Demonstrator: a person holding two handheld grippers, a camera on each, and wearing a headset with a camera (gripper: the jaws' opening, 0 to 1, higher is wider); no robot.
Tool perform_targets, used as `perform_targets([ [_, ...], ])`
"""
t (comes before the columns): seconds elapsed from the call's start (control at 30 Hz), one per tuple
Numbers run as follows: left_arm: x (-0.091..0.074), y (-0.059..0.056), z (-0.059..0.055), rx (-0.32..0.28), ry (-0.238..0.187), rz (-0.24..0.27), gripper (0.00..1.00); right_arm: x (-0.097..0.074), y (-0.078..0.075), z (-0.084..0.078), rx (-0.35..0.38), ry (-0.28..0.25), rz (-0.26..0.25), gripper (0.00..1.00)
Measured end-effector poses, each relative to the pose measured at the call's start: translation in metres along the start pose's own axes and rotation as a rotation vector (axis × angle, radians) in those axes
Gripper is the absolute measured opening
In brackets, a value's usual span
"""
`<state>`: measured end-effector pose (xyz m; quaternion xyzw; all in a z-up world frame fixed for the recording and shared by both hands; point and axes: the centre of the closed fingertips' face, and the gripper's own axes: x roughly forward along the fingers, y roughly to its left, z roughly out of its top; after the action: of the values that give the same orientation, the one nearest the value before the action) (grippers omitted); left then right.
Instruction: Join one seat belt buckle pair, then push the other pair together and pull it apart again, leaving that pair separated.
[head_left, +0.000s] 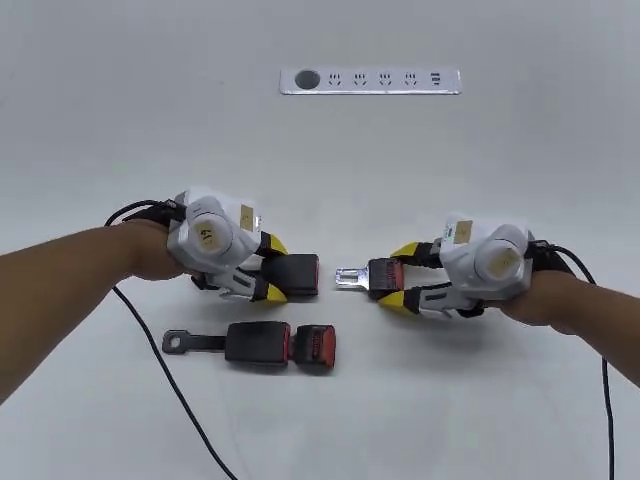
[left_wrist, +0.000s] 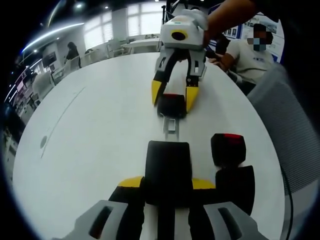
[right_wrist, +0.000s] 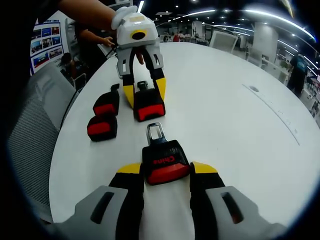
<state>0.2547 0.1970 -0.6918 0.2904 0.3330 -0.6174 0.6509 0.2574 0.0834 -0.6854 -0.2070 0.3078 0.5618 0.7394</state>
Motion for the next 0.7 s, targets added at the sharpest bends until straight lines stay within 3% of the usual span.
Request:
perform_targets([
  [0.4, 0.001, -0.001, 0.000, 0.001, 0.009, 0.002, 0.34, 0.020, 0.002, 0.009, -0.016, 0.007, 0.013, 0.34],
  [0.6, 0.001, -0.001, 0.000, 0.004, 0.012, 0.003, 0.34, 0.030, 0.012, 0.019, -0.007, 0.000, 0.011, 0.34],
  [0.63, 0.001, -0.001, 0.000, 0.005, 0.013, 0.001, 0.34, 0.031, 0.010, 0.017, -0.034, 0.018, -0.001, 0.34],
  [0.7, 0.000, -0.001, 0.000, 0.009, 0.013, 0.000, 0.34, 0.032, 0.012, 0.017, 0.002, 0.006, 0.005, 0.34],
])
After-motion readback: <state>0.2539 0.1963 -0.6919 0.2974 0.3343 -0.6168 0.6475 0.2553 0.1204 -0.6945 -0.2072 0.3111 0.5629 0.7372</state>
